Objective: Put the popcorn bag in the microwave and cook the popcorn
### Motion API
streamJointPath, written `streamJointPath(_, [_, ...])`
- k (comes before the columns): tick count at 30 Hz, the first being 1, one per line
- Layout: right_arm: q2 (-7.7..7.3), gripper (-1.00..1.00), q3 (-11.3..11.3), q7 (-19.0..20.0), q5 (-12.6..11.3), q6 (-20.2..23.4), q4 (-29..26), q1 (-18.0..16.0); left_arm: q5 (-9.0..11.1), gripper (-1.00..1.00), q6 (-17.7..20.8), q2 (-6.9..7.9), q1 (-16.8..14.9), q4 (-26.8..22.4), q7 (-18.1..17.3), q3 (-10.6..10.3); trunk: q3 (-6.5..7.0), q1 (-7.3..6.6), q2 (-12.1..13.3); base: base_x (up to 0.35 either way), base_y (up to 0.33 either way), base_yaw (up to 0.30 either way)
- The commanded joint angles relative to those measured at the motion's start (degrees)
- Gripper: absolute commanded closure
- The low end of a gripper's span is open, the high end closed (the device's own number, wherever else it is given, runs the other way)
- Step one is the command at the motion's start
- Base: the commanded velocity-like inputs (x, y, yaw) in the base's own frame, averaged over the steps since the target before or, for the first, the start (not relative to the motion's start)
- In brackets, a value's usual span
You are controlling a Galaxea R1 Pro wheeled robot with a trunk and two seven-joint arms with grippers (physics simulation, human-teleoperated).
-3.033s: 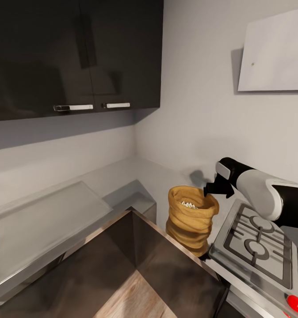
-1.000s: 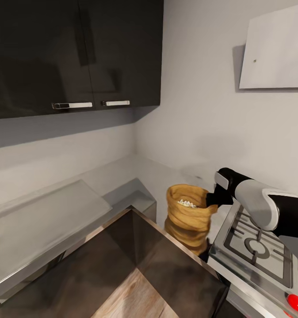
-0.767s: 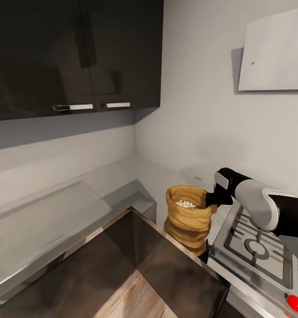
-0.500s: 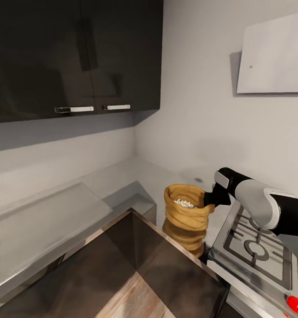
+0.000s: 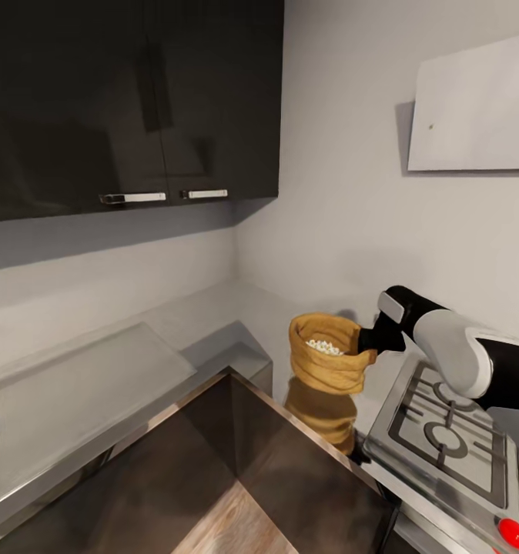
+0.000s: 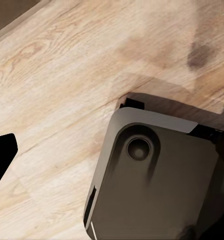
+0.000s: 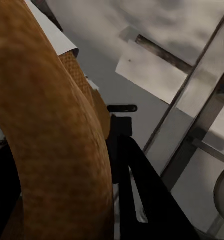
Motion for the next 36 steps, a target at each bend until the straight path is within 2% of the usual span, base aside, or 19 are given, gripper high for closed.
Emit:
streamJointPath(1, [-0.12, 1.0, -0.6, -0.6, -0.2, 0.1, -0.2, -0.1, 0.0, -1.0, -0.2, 0.0, 0.0, 0.1, 0.0, 0.1, 0.0, 0.02, -0.1, 0.0, 0.0, 0.0])
streamJointPath(10, [-0.58, 1.0, -0.8, -0.6, -0.2, 1.4, -4.5, -0.1, 0.0, -1.0, -0.2, 0.0, 0.0, 0.1, 0.0, 0.1, 0.84, 0.02, -0.1, 0.0, 0.0, 0.0])
streamJointPath(16, [-1.38, 1.0, -0.9, -0.6, -0.2, 1.5, -5.2, -0.1, 0.0, -1.0, -0.2, 0.0, 0.0, 0.1, 0.0, 0.1, 1.41, 0.02, -0.1, 0.0, 0.0, 0.0])
streamJointPath(26, [-1.46, 1.0, -0.8, -0.6, -0.2, 1.4, -5.5, -0.1, 0.0, -1.0, -0.2, 0.0, 0.0, 0.1, 0.0, 0.1, 1.84, 0.02, -0.1, 0.0, 0.0, -0.001])
streamJointPath(36, [-1.5, 1.0, -0.8, -0.6, -0.2, 1.4, -5.5, -0.1, 0.0, -1.0, -0.2, 0.0, 0.0, 0.1, 0.0, 0.1, 1.85, 0.02, -0.1, -0.182, 0.062, -0.239])
